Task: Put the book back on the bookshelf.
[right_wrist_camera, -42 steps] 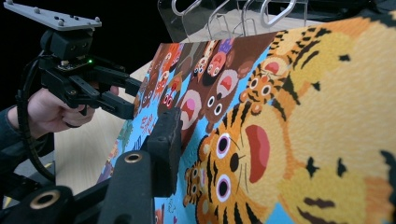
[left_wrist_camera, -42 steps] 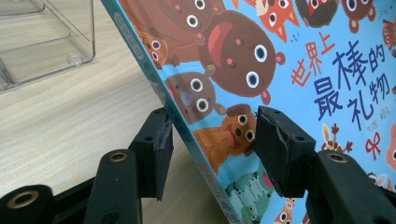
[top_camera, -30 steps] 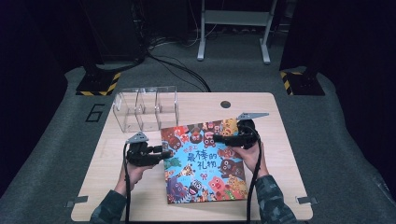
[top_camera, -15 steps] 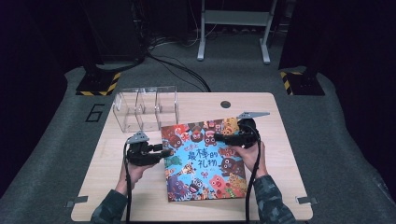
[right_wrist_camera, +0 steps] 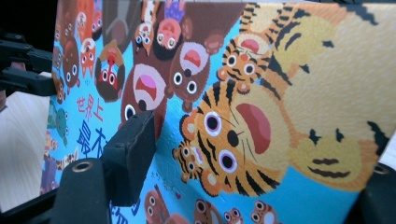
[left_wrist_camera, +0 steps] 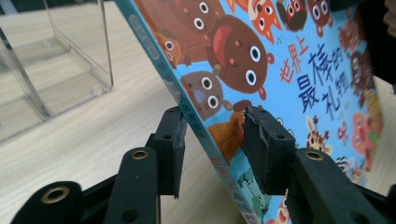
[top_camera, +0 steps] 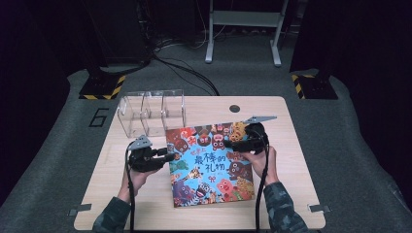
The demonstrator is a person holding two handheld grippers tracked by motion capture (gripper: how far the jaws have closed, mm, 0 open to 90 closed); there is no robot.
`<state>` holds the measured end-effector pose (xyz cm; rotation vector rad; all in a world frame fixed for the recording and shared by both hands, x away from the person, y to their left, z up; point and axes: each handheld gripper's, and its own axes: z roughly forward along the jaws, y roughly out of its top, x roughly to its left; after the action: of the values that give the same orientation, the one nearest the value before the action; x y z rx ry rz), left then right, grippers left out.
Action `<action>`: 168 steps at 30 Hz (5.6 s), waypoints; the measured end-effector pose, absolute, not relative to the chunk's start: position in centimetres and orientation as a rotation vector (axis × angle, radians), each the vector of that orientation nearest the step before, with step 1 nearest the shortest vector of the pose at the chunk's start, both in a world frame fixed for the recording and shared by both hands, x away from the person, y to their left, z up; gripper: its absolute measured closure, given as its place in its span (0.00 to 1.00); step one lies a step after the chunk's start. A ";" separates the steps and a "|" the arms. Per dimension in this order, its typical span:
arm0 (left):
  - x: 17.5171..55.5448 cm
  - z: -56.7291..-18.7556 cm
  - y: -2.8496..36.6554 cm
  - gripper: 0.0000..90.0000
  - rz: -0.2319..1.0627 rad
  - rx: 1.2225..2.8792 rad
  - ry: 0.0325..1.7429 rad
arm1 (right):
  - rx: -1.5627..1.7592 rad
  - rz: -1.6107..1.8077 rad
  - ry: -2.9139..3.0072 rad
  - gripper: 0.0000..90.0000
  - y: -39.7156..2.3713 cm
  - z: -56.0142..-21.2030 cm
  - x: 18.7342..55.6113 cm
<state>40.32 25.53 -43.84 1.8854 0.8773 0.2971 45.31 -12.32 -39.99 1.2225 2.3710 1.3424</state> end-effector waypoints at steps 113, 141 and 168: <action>38.6 -38.2 26.4 0.71 0.575 1.852 0.653 | 0.966 1.318 2.301 0.30 -10.4 -36.8 45.0; 39.2 -36.6 25.8 0.80 0.494 1.901 0.527 | 1.070 1.267 2.231 0.17 -11.6 -36.2 45.3; 39.7 -34.5 24.3 0.68 0.392 1.967 0.583 | 1.075 1.269 2.197 0.21 -10.7 -35.9 45.8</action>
<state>39.66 24.30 -34.46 1.9670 0.5825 0.3917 45.85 -10.73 -35.93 1.0752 2.1967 1.2688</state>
